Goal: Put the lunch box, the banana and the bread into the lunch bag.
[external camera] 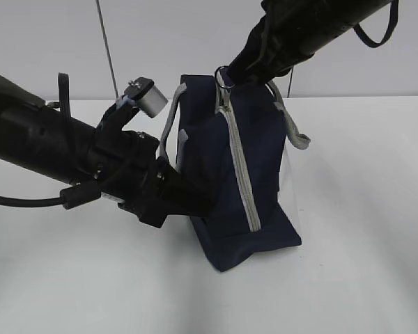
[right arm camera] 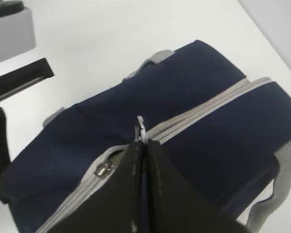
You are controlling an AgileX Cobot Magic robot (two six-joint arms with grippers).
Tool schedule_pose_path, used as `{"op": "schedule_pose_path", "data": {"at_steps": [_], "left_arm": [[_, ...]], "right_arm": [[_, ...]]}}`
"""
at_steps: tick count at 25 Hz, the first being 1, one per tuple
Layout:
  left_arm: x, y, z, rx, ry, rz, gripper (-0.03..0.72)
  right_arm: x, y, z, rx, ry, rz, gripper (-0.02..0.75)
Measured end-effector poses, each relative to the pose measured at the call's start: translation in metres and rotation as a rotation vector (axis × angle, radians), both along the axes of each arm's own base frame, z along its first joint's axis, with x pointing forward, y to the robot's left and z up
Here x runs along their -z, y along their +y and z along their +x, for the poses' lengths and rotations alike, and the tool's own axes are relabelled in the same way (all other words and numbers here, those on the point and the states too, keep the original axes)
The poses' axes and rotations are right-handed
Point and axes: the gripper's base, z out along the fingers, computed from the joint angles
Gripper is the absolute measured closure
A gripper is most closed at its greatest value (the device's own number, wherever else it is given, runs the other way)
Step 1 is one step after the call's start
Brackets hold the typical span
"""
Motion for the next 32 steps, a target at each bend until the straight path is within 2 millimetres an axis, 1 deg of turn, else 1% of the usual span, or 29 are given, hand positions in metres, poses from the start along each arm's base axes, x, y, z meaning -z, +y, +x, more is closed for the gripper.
{"op": "schedule_pose_path", "data": {"at_steps": [3,11,13,17,21,27,32], "left_arm": [[0.000,0.000,-0.002,0.021,0.016,-0.001,0.692],[0.000,0.000,-0.006,0.055,0.048,-0.010,0.692],[-0.001,0.000,-0.007,0.064,0.053,-0.012,0.692],[-0.001,0.000,-0.010,0.088,0.064,-0.014,0.692],[-0.001,0.000,-0.012,0.111,0.079,-0.015,0.692],[0.001,0.001,-0.014,0.122,0.094,0.008,0.692],[0.002,0.002,-0.015,0.131,0.101,0.021,0.692]], "right_arm": [[0.005,0.001,0.007,0.020,-0.018,0.008,0.754],[0.004,0.001,0.016,0.076,-0.084,0.038,0.754],[0.003,0.001,0.020,0.099,-0.108,0.051,0.754],[0.009,0.003,0.033,0.131,-0.139,0.062,0.754],[0.016,0.006,0.050,0.143,-0.143,0.061,0.754],[0.025,-0.001,0.085,0.185,-0.124,0.098,0.754],[0.049,-0.002,0.113,0.195,-0.040,0.137,0.754]]}}
